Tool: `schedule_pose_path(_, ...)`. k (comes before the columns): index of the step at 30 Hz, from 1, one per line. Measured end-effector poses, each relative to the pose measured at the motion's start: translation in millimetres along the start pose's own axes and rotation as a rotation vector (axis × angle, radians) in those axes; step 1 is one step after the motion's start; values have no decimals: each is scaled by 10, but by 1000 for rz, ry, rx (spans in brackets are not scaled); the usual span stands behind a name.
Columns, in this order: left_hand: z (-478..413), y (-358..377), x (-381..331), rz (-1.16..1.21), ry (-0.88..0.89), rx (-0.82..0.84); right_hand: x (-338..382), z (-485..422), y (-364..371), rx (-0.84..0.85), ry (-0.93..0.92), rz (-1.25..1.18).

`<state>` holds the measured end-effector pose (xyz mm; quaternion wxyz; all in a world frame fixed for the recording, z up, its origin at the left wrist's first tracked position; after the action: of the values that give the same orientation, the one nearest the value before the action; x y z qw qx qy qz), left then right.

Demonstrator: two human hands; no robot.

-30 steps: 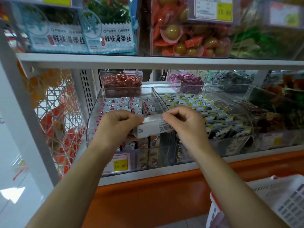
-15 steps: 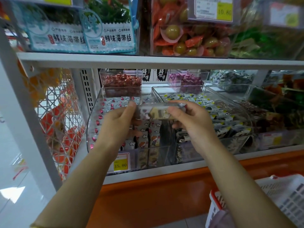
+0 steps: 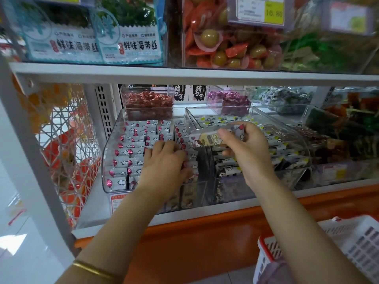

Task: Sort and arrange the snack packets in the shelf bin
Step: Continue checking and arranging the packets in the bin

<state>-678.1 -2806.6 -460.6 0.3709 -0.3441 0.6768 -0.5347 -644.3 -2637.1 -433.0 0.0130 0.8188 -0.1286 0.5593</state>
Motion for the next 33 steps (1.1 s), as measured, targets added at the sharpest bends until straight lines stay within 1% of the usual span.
schedule_pose_path(3, 52, -75, 24, 186, 4, -16, 101, -3, 25, 59, -124, 263)
schedule_pose_path(5, 97, -113, 41, 235, 17, 14, 158, -18, 54, 149, -182, 397)
schedule_pose_path(11, 169, -148, 84, 244, 39, 22, 157, -75, 261, 364, -187, 768)
schedule_pose_path(14, 179, -142, 103, 251, 54, 8, 138, -80, 322, 467, -148, 981)
schedule_pose_path(18, 178, -121, 111, 236, 61, -46, 155, -85, 322, 473, -98, 997)
schedule_pose_path(25, 179, -119, 110, 236, 95, -92, 128, -125, 383, 525, -234, 1207)
schedule_pose_path(27, 180, -139, 121, 266, 108, -85, 123, -138, 389, 536, -258, 1243)
schedule_pose_path(30, 184, -186, 137, 311, 125, -59, 84, -97, 416, 607, -268, 1317)
schedule_pose_path(33, 195, -230, 151, 337, 119, -23, 65, -114, 394, 635, -232, 1332)
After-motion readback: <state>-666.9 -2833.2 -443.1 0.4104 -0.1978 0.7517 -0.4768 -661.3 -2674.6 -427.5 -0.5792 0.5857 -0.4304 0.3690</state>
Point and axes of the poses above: each hand's wrist, its own z-axis away from the middle knuckle, its own y-axis out of the palm, x = y × z, the point moved 1 cm from there along -z, towards the middle knuckle, and after that the axes turned 14 degrees about x, right-handed, at the moved point
